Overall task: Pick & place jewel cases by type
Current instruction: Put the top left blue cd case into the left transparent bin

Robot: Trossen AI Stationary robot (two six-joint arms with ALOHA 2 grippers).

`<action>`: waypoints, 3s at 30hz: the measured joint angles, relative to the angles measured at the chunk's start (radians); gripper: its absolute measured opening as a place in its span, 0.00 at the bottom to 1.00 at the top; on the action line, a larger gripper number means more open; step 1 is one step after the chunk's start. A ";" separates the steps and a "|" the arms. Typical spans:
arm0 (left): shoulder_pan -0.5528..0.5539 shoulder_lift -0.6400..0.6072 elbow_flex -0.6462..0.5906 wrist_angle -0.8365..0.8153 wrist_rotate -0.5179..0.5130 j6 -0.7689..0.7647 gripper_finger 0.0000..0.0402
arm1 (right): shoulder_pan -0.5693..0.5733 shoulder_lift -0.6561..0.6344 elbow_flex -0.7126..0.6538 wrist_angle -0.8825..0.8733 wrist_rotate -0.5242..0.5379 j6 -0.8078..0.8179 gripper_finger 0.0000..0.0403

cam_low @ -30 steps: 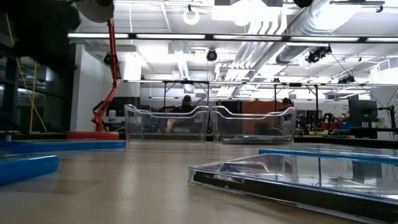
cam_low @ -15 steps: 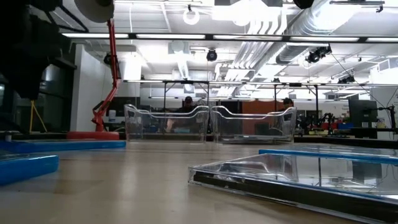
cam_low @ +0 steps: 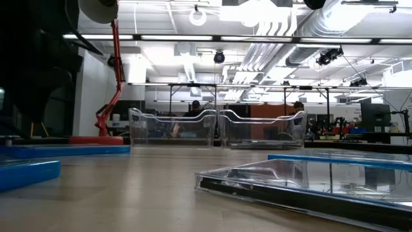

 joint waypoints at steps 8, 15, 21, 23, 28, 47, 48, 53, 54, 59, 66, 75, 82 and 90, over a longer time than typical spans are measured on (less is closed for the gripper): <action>0.083 0.117 0.000 0.098 0.060 0.069 0.45 | 0.011 0.000 0.000 0.000 -0.008 0.004 0.32; 0.158 0.193 0.000 0.214 0.100 0.205 0.45 | 0.043 0.000 0.000 -0.002 -0.008 0.004 0.32; 0.190 0.216 0.003 0.353 0.107 0.303 0.45 | 0.070 0.000 0.000 -0.008 0.007 0.004 0.32; 0.192 0.217 0.003 0.410 0.101 0.323 0.45 | 0.077 0.000 0.000 -0.012 0.019 0.004 0.32; 0.192 0.219 0.002 0.572 0.057 0.428 0.45 | 0.087 0.000 0.000 -0.040 0.045 0.004 0.32; 0.191 0.222 -0.002 1.047 0.130 0.886 0.45 | 0.082 0.027 -0.200 -0.030 0.247 0.305 0.32; 0.191 0.222 -0.001 1.033 0.124 0.858 0.45 | 0.082 0.030 -0.223 -0.002 0.248 0.311 0.32; 0.191 0.222 -0.001 0.875 0.036 0.644 0.45 | 0.082 0.034 -0.330 0.185 0.198 0.360 0.32; 0.191 0.222 -0.001 0.854 0.020 0.621 0.45 | 0.082 0.033 -0.350 0.229 0.191 0.369 0.32; 0.191 0.221 0.015 0.832 -0.077 0.613 0.45 | 0.082 0.033 -0.413 0.359 0.155 0.373 0.32; 0.197 0.221 0.068 0.702 -0.249 0.588 0.45 | 0.082 0.033 -0.421 0.363 0.153 0.370 0.32; 0.280 0.304 0.070 0.708 -0.088 0.701 0.45 | 0.082 0.033 -0.421 0.362 0.172 0.357 0.32; 0.288 0.353 0.074 0.810 -0.011 0.767 0.45 | 0.082 0.033 -0.420 0.357 0.172 0.359 0.32; 0.288 0.396 0.072 1.110 0.112 1.023 0.45 | 0.082 0.033 -0.420 0.340 0.172 0.384 0.32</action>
